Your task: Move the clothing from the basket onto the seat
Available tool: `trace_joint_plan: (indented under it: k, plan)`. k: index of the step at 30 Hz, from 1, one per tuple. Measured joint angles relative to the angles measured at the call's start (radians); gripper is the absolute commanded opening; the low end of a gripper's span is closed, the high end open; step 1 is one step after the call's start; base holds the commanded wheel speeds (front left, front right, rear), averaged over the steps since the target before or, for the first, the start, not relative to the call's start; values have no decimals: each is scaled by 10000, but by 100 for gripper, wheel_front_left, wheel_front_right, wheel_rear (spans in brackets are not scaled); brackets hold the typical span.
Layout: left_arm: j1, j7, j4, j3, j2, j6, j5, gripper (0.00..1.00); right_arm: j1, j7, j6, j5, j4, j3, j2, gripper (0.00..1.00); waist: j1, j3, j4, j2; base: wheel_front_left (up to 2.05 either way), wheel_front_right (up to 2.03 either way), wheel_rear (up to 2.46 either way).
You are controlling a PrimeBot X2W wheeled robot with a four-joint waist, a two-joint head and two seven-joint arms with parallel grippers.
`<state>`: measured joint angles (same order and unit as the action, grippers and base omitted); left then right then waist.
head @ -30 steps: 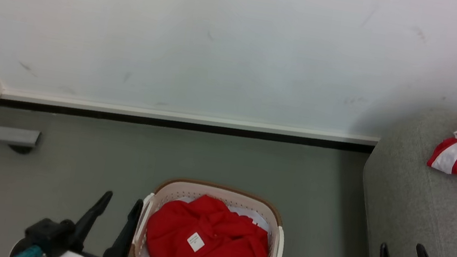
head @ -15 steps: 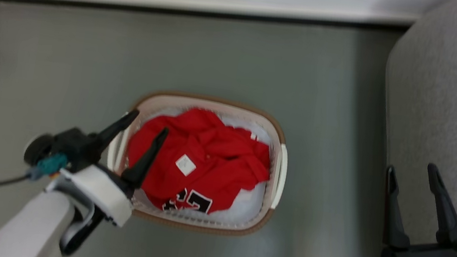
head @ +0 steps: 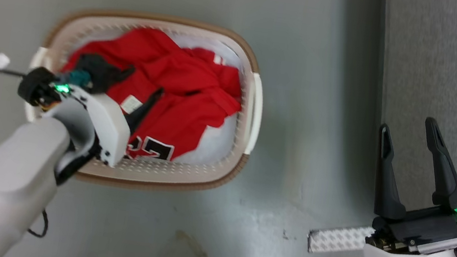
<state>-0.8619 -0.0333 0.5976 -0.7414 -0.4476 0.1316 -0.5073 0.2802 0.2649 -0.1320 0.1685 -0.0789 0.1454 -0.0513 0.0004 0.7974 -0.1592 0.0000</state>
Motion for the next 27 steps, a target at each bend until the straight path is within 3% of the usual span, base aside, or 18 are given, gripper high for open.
trace_joint_plan:
  k: [10, 20, 21, 22, 27]
  plan:
    - [-1314, 796, 1517, 117, -334, -77, -587, 100, 201, 0, 0, 167, -683, 259, 8, 100, -2, 1415, -793, 0, 0, 0, 0]
    - [-1608, 1206, 2092, -247, 58, -42, -1034, 100, 267, 0, 0, 173, -723, 297, 8, 100, -3, 1783, -958, 0, 0, 0, 0]
    - [-1634, 1185, 2088, -368, 59, -42, -1032, 21, 276, 0, 0, 176, -717, 293, 8, 100, -3, 1777, -965, 0, 0, 0, 0]
    - [-1655, 1104, 2086, -447, 63, -29, -1032, 0, 281, 0, 0, 176, -711, 288, 8, 100, -3, 1769, -973, 0, 0, 0, 0]
    - [-1685, 1007, 1967, -961, 104, -29, -1246, 0, 291, -2, 0, 180, -573, 161, 8, 100, -3, 1569, -965, 0, 0, 0, 0]
